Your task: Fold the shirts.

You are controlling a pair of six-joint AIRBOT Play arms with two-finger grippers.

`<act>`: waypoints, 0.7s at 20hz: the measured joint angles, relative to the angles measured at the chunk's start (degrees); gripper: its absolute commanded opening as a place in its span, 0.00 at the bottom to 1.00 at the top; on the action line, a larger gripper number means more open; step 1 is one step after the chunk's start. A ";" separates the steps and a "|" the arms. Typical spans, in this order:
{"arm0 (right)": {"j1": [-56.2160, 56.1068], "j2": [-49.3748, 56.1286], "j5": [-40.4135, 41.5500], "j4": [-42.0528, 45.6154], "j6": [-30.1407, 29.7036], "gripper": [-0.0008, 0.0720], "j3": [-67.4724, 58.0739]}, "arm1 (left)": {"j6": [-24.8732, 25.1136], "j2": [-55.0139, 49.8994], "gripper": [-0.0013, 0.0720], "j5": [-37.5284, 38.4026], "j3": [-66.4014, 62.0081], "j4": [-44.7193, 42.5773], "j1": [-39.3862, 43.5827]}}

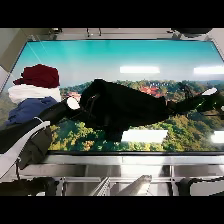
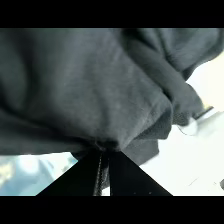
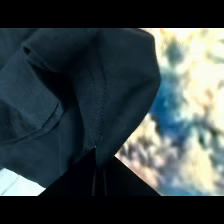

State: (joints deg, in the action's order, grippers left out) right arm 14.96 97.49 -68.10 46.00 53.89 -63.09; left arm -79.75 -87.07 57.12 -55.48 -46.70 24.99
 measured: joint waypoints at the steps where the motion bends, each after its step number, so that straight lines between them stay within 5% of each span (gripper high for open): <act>1: 0.00 -0.35 -0.11 0.00 -0.02 0.04 0.00 | 0.07 -0.02 0.04 0.59 -1.14 -0.22 -0.07; 7: 2.16 -7.02 -6.43 -6.99 -1.73 0.04 -1.46 | 0.81 7.65 0.04 6.40 -9.99 -0.11 -4.26; 14: 15.02 -31.19 -14.97 -42.71 -4.66 0.04 -8.96 | 2.10 26.58 0.04 10.40 -29.66 5.57 -20.83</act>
State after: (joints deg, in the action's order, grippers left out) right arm 29.98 66.30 -83.07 3.29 49.23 -72.05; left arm -77.65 -60.49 67.53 -85.14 -41.12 4.16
